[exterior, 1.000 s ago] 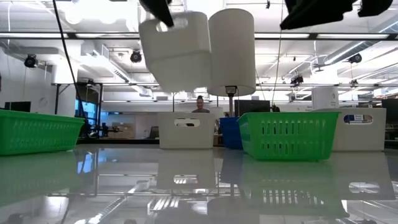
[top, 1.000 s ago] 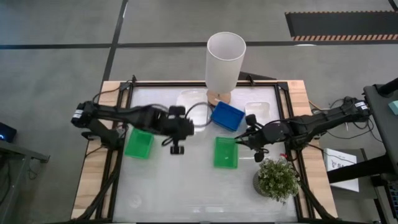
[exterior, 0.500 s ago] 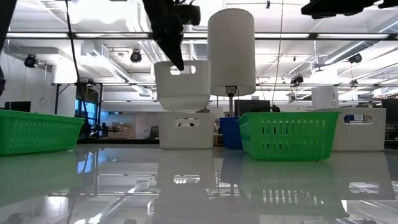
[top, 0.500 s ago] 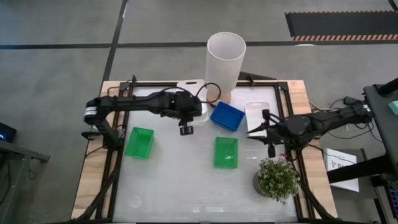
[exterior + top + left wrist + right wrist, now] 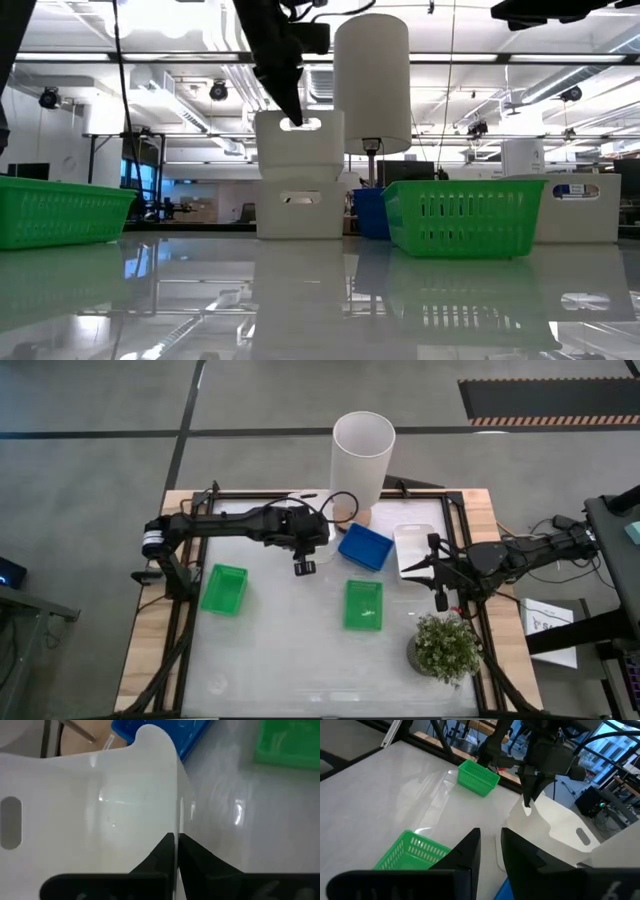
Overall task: Stack baskets by color
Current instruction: Stack the bottom white bin on top of the top white bin on the table, then stack the right green bin on top of the left green bin on the table
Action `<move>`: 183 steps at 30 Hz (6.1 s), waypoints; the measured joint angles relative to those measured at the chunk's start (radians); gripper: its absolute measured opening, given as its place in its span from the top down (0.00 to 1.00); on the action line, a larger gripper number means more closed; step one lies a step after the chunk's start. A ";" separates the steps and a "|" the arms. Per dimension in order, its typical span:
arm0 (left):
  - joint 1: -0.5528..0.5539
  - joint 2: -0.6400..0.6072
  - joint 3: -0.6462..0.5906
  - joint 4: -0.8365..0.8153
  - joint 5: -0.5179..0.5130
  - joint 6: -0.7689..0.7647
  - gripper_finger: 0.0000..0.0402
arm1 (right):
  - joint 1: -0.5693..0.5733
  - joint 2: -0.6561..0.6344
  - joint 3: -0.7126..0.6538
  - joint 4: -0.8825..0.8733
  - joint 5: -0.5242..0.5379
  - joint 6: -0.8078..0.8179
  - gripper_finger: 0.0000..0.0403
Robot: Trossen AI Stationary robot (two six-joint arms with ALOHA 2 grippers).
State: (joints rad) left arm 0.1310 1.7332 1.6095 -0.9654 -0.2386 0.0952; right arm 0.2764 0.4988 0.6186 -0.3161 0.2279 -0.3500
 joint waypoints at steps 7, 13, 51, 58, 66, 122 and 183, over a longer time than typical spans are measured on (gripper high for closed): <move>0.000 0.000 -0.004 0.019 0.017 -0.003 1.00 | 0.000 0.000 0.000 0.000 0.000 0.002 0.83; 0.000 0.000 -0.008 0.018 -0.005 -0.003 1.00 | 0.000 0.000 0.000 0.000 0.000 0.002 0.83; 0.003 -0.001 -0.098 0.098 -0.029 -0.037 0.86 | 0.000 0.000 0.000 0.000 0.000 0.002 0.83; -0.035 -0.023 -0.098 0.082 -0.011 -0.040 0.71 | 0.000 0.000 0.000 -0.003 0.001 0.018 0.83; -0.151 -0.068 -0.166 0.208 -0.181 -0.089 0.76 | 0.000 0.000 0.000 -0.016 0.001 0.018 0.83; -0.482 -0.620 -1.042 1.293 -0.248 -0.131 0.94 | 0.028 1.115 0.681 -0.501 -0.357 0.563 0.62; -0.586 -0.201 -0.974 1.711 0.038 -0.070 0.57 | -0.046 1.302 0.856 -0.330 -0.734 -0.439 0.98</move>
State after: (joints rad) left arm -0.4553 1.5318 0.6357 0.7455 -0.2003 0.0248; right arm 0.2302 1.8008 1.4750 -0.6459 -0.5058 -0.7895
